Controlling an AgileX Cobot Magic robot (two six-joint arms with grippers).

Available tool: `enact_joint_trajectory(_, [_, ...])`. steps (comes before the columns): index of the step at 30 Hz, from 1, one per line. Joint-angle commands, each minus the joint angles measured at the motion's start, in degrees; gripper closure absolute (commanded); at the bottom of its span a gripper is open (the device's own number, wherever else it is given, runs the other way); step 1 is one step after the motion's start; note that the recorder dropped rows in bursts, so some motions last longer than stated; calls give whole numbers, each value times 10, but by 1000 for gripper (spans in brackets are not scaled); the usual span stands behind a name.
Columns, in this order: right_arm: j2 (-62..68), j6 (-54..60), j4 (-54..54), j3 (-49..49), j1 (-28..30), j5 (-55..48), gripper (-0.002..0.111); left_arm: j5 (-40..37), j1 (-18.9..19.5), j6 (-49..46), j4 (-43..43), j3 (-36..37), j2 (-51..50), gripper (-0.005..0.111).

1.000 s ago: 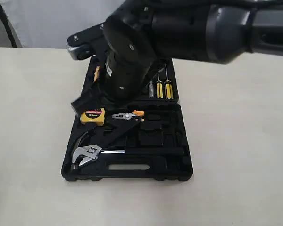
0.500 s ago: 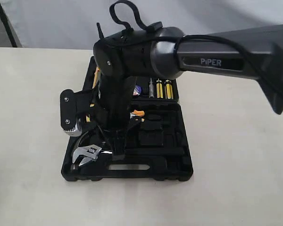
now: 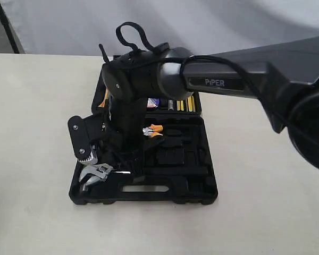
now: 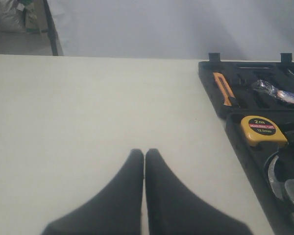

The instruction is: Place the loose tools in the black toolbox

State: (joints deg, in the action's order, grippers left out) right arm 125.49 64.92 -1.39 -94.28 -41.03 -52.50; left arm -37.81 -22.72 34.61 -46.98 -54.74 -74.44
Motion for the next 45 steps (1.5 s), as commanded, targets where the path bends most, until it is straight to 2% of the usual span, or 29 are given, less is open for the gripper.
enact_joint_trajectory(1, [-30,-104,35,-43,3,-19,108,10,2,6,8,5,5,105])
enact_joint_trajectory(7, [-49,-268,110,-50,20,-76,108,10,2,6,8,5,5,105])
enact_joint_trajectory(10, [-44,-301,119,-44,35,-91,108,10,2,6,8,5,5,105])
enact_joint_trajectory(16, [-40,-321,120,-23,45,-41,108,10,2,6,8,5,5,105])
enact_joint_trajectory(19, [-39,-354,114,-23,43,4,98,10,2,6,8,5,5,105])
enact_joint_trajectory(20, [-38,-357,87,-23,43,30,86,10,2,6,8,5,5,105])
enact_joint_trajectory(22, [-31,-357,52,-23,46,48,73,10,2,6,8,5,5,105])
enact_joint_trajectory(25, [-15,-372,30,-23,58,66,63,10,2,6,8,5,5,105])
enact_joint_trajectory(31, [16,-375,-7,-24,78,120,63,10,2,6,8,5,5,105])
enact_joint_trajectory(35, [36,-375,-7,-24,86,112,65,10,2,6,8,5,5,105])
enact_joint_trajectory(37, [42,-365,-9,-24,88,90,75,10,2,6,8,5,5,105])
enact_joint_trajectory(41, [41,-361,-14,-24,88,74,109,10,2,6,8,5,5,105])
enact_joint_trajectory(45, [30,-369,-26,-41,88,65,101,10,2,6,8,5,5,105])
